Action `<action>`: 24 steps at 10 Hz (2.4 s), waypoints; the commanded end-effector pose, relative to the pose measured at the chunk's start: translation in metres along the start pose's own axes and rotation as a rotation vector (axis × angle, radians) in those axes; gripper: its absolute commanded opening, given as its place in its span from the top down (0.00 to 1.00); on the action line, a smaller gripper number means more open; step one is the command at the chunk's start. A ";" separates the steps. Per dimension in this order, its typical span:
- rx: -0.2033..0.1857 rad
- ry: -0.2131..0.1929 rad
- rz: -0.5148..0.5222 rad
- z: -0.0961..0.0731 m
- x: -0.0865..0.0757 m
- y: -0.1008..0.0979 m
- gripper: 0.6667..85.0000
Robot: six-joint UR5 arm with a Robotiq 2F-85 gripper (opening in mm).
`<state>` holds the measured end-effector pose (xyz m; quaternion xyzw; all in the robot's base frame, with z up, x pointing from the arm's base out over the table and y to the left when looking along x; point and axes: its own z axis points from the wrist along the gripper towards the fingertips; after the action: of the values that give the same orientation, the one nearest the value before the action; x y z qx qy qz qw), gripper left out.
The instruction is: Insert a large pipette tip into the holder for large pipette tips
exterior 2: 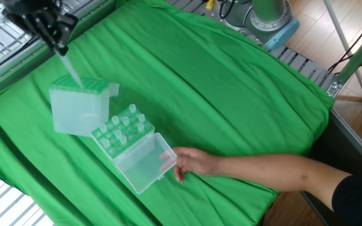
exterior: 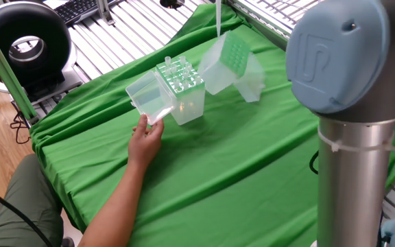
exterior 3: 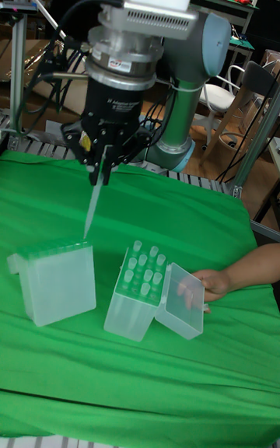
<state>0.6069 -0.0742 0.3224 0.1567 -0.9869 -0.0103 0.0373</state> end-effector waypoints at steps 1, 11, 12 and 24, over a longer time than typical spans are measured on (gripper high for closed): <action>-0.050 0.007 0.050 -0.010 0.004 0.031 1.00; -0.036 0.005 0.105 0.015 -0.003 0.103 1.00; -0.033 0.006 0.100 0.017 -0.003 0.105 1.00; -0.019 -0.066 0.156 0.050 -0.037 0.119 1.00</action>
<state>0.5976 0.0432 0.2818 0.0829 -0.9962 -0.0201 0.0157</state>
